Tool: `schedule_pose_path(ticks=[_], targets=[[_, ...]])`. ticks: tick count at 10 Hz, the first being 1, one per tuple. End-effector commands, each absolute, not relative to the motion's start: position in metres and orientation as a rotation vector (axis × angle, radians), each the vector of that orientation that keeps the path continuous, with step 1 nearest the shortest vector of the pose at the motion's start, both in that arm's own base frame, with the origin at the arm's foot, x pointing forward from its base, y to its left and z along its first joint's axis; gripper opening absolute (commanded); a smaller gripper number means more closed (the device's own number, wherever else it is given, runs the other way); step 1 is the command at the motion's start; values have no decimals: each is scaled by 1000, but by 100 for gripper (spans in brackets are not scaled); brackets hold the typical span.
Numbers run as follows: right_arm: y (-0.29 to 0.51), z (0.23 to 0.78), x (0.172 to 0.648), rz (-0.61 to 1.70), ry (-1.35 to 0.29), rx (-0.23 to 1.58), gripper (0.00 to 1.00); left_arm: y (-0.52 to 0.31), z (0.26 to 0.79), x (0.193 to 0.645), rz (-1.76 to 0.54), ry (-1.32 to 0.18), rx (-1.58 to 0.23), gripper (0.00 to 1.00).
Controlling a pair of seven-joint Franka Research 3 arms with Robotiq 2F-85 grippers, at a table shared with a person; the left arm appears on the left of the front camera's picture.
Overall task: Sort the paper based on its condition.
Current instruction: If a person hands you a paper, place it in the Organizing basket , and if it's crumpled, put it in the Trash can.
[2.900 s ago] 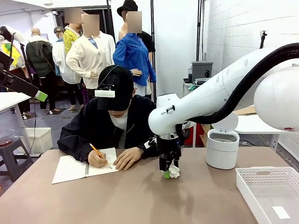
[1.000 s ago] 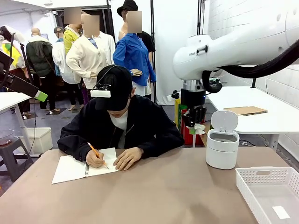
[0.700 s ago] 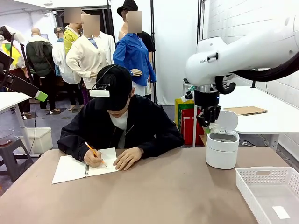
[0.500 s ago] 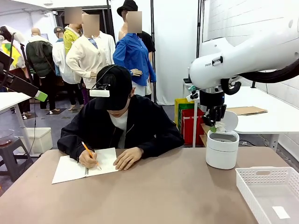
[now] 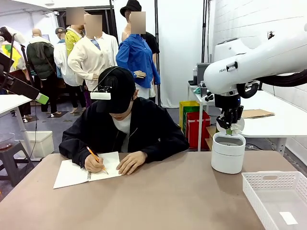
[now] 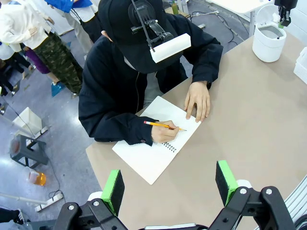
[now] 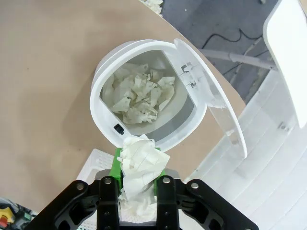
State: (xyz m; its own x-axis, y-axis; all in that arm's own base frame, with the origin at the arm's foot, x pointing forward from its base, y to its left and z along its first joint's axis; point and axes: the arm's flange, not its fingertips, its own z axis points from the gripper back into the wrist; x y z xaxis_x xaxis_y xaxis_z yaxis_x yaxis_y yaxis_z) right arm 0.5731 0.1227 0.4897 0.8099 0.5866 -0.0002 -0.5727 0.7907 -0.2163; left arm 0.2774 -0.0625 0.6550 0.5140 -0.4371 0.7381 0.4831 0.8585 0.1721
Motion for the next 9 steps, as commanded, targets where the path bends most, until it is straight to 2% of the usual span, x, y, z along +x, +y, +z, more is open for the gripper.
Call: schedule_pose_path(ticks=[1,3,9], targets=[[123,488,575,625,-66,-221,61,-61,654,276,-553,-863,-62,100],[123,487,576,623,-59,-229,99,-61,654,276,-553,-863,-62,100],[128,473,589,577,-29,-297,100,-61,654,276,-553,-863,-62,100]])
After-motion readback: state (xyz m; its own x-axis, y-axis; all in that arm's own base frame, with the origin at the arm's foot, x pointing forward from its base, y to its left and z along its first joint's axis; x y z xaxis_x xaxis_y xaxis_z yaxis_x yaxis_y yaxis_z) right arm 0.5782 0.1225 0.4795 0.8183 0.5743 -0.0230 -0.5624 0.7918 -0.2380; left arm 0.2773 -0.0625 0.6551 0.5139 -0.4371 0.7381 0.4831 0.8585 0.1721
